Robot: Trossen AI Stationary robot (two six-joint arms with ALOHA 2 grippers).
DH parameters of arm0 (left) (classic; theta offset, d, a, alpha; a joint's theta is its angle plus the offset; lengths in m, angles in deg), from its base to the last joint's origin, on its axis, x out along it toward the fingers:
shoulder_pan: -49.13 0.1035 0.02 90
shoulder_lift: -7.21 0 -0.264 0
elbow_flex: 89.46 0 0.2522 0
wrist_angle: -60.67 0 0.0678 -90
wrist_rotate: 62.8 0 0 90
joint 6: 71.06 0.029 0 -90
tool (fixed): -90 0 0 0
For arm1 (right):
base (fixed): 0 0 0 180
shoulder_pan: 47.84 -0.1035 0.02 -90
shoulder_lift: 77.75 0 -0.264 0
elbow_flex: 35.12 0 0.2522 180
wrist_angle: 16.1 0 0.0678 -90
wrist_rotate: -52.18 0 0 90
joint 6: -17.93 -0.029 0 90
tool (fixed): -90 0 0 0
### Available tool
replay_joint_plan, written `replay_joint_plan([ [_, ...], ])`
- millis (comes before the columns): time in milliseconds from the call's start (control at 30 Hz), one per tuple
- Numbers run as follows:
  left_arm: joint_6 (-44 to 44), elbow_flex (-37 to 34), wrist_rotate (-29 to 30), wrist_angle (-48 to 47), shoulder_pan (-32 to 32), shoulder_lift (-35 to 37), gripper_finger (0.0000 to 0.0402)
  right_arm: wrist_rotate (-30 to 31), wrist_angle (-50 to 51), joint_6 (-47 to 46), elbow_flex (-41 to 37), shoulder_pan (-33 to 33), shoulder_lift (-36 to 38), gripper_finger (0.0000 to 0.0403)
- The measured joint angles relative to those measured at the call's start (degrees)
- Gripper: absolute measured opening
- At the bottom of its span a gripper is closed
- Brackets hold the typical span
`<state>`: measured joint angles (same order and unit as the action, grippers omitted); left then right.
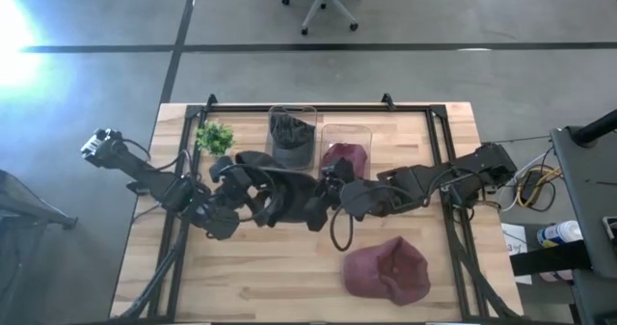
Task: Pick & Place hat
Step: Put the black cap into the left transparent bin
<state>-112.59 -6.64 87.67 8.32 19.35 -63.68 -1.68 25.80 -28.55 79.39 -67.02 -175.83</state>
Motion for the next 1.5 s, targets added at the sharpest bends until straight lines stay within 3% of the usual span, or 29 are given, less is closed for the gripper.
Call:
replay_joint_plan([
  [467,12.9,0.1,-0.6,-2.8,-4.1,0.8,0.0232,0.9,2.4,0.1,0.0,0.1,1.0,0.0013],
  [800,-4.3,-0.4,0.9,-21.9,-4.7,2.4,0.0232,4.1,6.5,0.5,0.0,0.1,2.9,0.0013],
  [1067,-7.9,-2.9,1.1,-22.9,-4.8,2.8,0.0232,16.0,13.6,15.9,-0.1,2.7,1.2,0.0013],
  [1300,-12.2,-2.9,0.7,-24.8,-6.5,2.8,0.0232,17.0,12.7,35.1,-0.4,8.2,-3.7,0.0013],
  [1500,-26.2,-2.9,0.8,-34.5,-12.3,2.8,0.0232,18.2,10.3,50.3,-0.4,12.7,-9.9,0.0013],
])
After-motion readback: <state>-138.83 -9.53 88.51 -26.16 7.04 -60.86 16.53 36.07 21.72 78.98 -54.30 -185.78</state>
